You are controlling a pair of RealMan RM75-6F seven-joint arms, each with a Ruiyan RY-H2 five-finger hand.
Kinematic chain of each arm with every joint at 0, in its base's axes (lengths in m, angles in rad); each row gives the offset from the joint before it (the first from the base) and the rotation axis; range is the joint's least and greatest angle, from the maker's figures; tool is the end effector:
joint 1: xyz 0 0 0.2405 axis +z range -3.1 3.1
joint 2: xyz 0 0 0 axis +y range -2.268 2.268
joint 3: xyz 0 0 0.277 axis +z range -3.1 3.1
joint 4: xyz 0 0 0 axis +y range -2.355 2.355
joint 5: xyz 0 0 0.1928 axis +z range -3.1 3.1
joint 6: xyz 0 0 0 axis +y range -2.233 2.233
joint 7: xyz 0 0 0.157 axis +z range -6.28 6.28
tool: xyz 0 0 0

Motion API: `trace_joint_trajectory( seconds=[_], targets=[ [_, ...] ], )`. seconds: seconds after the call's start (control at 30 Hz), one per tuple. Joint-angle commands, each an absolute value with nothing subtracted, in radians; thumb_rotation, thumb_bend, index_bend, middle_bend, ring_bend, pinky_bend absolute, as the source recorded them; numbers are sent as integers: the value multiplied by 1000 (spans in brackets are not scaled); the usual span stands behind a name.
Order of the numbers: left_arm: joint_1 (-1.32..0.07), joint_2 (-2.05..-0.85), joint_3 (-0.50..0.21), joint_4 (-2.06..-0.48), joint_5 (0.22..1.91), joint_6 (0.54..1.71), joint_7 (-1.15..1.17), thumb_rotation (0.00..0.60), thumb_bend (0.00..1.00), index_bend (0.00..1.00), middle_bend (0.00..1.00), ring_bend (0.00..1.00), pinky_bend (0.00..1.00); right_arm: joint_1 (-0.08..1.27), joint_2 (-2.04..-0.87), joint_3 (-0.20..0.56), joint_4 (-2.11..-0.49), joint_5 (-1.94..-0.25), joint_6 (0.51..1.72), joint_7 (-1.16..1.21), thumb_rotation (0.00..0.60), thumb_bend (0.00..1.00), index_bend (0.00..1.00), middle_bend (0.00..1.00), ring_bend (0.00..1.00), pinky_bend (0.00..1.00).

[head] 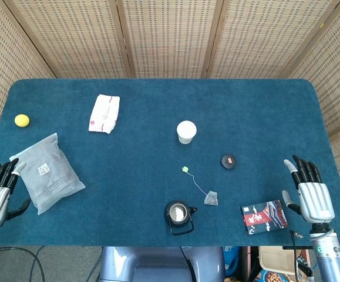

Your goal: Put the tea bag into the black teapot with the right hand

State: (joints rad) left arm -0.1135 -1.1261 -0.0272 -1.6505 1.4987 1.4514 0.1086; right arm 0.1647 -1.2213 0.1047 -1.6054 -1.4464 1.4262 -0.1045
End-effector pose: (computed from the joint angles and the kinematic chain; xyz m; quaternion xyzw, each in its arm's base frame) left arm -0.3138 0.1980 0.1700 -0.6241 -0.3758 -0.3624 0.5814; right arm -0.3060 -0.2292 0.1527 0.5981 -0.3784 0.4003 0.5821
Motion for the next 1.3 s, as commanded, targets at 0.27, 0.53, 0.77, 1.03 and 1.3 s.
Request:
trace_joint_trajectory(
  seconds=[0.27,0.53,0.77,1.03,1.3],
  targets=[
    [-114,-1126,-27,-1650,1496,1450,108,600,322,0,0,0,0,165,-1221,106,-1606,-1444,1425,-105,600,554,0,0,0,0],
    [-114,-1127,-28,-1649,1494,1450,107,600,321,0,0,0,0,169,-1217,104,-1607,-1447,1417,-102,600,555,0,0,0,0],
    [-113,-1123,-28,-1651,1490,1449,109,600,322,0,0,0,0,177,-1208,106,-1608,-1451,1408,-99,600,554,0,0,0,0],
    [-113,-1116,-30,-1657,1488,1449,118,600,322,0,0,0,0,242,-1152,126,-1628,-1503,1349,-44,600,554,0,16,0,0],
    [-113,-1104,-25,-1666,1492,1446,130,600,322,0,0,0,0,359,-1075,139,-1677,-1550,1199,61,600,554,35,145,0,58]
  ],
)
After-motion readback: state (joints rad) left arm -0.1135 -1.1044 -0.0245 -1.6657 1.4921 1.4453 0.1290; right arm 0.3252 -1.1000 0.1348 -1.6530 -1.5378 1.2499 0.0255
